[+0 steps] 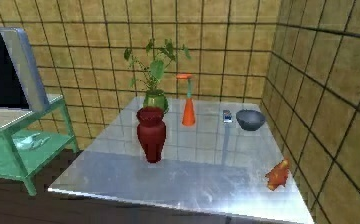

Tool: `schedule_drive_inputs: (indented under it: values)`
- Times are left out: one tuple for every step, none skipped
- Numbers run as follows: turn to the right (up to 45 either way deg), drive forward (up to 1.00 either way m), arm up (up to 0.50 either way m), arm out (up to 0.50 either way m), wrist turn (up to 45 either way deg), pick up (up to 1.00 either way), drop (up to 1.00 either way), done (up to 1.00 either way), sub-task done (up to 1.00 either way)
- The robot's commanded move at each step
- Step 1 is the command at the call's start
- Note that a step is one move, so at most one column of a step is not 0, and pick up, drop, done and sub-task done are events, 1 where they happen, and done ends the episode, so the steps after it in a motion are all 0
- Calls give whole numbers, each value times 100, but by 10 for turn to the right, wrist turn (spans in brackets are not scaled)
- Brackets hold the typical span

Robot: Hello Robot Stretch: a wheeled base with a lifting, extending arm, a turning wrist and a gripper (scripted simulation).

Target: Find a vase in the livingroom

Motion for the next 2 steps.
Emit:
schedule_drive_inputs:
  values:
    - [0,10,0,0,0,0,0,0,0]
    - [0,0,0,0,0,0,0,100,0]
